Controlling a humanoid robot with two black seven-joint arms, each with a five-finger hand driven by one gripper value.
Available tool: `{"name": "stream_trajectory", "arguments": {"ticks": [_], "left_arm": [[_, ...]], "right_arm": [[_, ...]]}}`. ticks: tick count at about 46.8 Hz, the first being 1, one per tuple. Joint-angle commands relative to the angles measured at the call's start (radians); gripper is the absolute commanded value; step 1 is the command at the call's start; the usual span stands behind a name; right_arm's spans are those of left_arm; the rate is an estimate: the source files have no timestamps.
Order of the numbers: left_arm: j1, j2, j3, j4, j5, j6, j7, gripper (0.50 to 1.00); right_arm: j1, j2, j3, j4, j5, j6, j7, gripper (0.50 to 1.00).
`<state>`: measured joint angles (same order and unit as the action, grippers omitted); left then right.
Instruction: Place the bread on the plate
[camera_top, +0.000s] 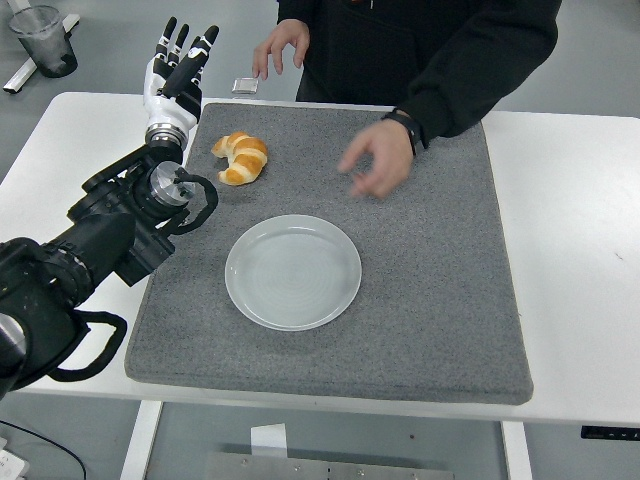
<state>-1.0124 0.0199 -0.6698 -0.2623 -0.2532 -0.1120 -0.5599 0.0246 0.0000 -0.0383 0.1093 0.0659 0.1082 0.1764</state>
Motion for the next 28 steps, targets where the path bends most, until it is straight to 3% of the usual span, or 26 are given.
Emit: {"name": "stream_trajectory", "arguments": {"ticks": [1,28], "left_arm": [[0.001,0.000,0.001,-0.002,0.006,0.000,-0.002,1.000],[-0.006,0.002,0.001,-0.002,0.034,0.002,-0.005,1.000]], "right_arm": [[0.000,0.000,0.000,0.000,0.000,0.001,0.000,0.932],[0.001,0.000,0.000,0.000,-0.001,-0.001,0.000,0.932]]}}
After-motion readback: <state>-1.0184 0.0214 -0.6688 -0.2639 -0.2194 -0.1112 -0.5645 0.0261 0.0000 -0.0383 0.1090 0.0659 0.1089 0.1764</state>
